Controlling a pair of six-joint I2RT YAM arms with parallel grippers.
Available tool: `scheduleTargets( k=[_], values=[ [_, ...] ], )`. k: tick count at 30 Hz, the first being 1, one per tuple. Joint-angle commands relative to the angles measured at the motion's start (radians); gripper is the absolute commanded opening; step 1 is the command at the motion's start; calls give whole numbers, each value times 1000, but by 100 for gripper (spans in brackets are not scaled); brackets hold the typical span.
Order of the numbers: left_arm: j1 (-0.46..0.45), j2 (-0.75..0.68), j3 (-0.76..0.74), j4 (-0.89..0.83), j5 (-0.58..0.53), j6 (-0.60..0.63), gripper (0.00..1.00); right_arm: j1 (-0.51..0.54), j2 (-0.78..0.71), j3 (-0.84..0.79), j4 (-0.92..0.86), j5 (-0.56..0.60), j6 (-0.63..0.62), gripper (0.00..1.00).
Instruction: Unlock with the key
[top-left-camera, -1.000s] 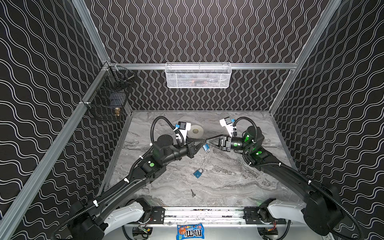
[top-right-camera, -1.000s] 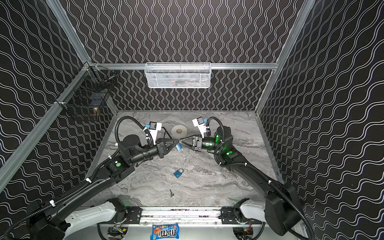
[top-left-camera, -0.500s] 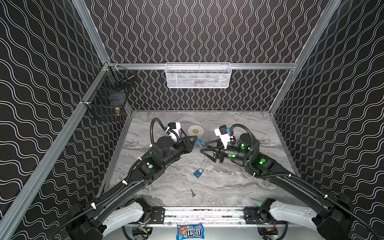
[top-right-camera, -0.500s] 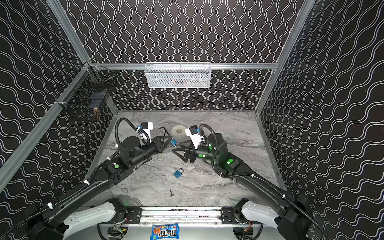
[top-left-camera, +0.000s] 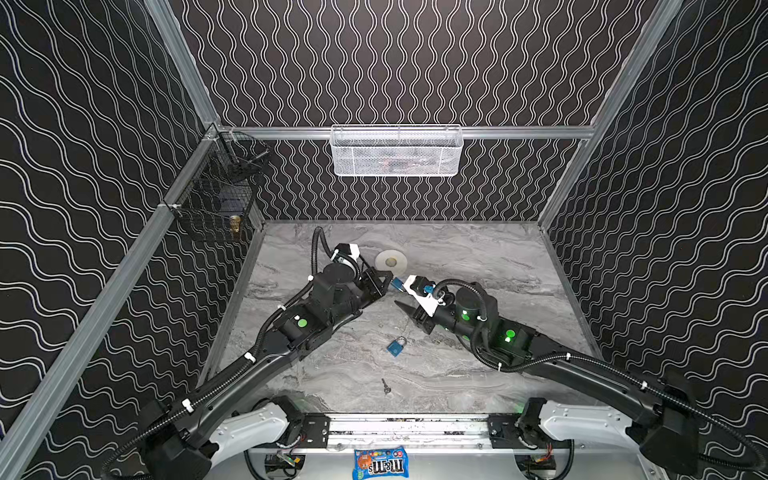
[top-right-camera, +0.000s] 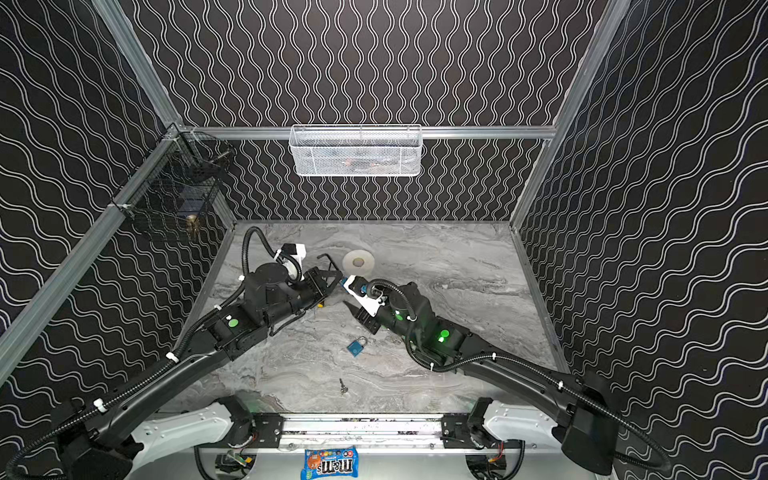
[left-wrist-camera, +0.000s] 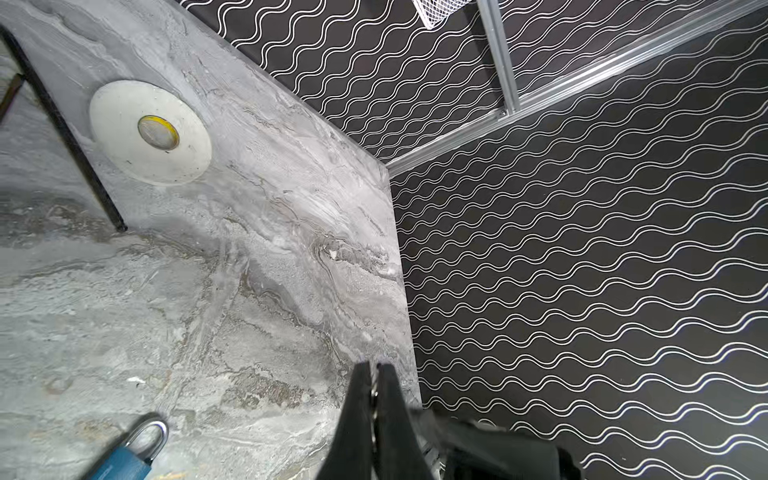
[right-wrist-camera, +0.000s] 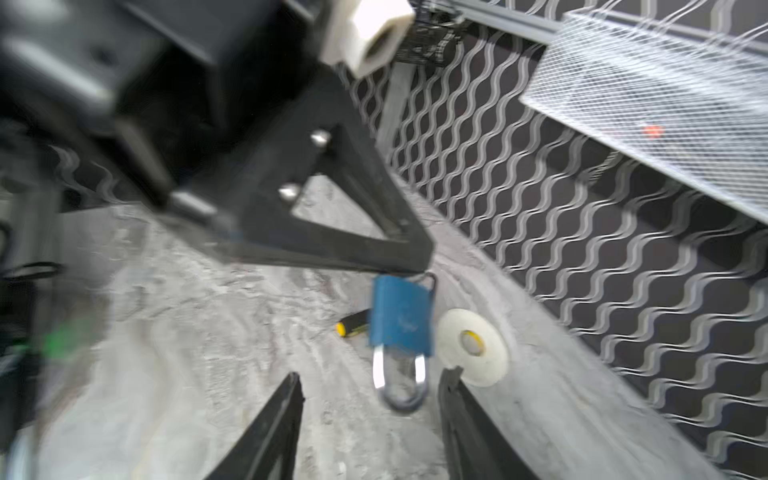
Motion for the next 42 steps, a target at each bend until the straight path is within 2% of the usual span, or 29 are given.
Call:
scheduleTargets(
  k=[1,5,9,18,23,30,35,42],
  values=[
    [1,1,22,-31,-6,3,0,15,16,21,59,83,-106,48],
    [1,-3,21,-35,-2,-1,0,23,30,38,75,72,-133,41],
    [2,-1,27,-53,-2,0,0,34,47,54,79,71,-159,40],
    [1,1,29,-43,11,-7,0,36,79,76,77,62,-161,29],
    [1,-9,24,-37,12,-12,0,36,98,81,77,95,-154,19],
    [0,-29,-2,10,40,-10,0,36,88,83,74,77,-114,7],
    [0,-51,-20,29,58,24,0,30,50,67,84,-20,-49,3],
    [0,-60,-16,-35,140,169,0,-11,36,118,24,-218,70,2]
  ],
)
